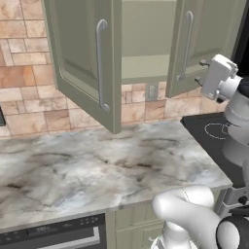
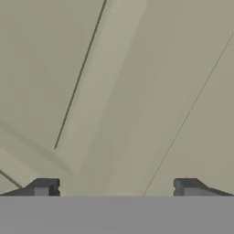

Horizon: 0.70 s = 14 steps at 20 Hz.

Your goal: Open the cabinet and move the ladle to the pot. Then close the cabinet.

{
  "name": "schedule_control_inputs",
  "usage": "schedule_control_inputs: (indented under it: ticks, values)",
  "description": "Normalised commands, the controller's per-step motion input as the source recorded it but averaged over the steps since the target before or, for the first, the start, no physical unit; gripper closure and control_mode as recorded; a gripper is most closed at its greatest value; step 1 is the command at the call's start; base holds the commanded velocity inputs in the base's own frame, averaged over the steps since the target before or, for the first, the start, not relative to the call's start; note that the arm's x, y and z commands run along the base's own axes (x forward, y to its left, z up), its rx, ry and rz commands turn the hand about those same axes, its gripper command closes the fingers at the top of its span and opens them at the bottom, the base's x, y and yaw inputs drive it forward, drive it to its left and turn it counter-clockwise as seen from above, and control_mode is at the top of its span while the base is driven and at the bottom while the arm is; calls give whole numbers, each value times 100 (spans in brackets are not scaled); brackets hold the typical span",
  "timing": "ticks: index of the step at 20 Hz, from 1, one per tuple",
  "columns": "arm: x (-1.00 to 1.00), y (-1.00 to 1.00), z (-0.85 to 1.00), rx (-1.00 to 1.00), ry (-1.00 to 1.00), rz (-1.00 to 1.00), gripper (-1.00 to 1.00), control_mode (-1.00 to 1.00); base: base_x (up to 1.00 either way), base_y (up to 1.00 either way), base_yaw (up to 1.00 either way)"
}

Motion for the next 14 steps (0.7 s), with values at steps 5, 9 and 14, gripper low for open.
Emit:
schedule_control_inputs:
  ticks: [5, 9, 14]
  values:
    - [69, 23, 0, 6, -1, 3, -100, -100, 0, 0, 0]
    - [66, 33, 0, 2, 0, 0, -100, -100, 0, 0, 0]
    - [81, 40, 0, 0, 0, 0, -100, -100, 0, 0, 0]
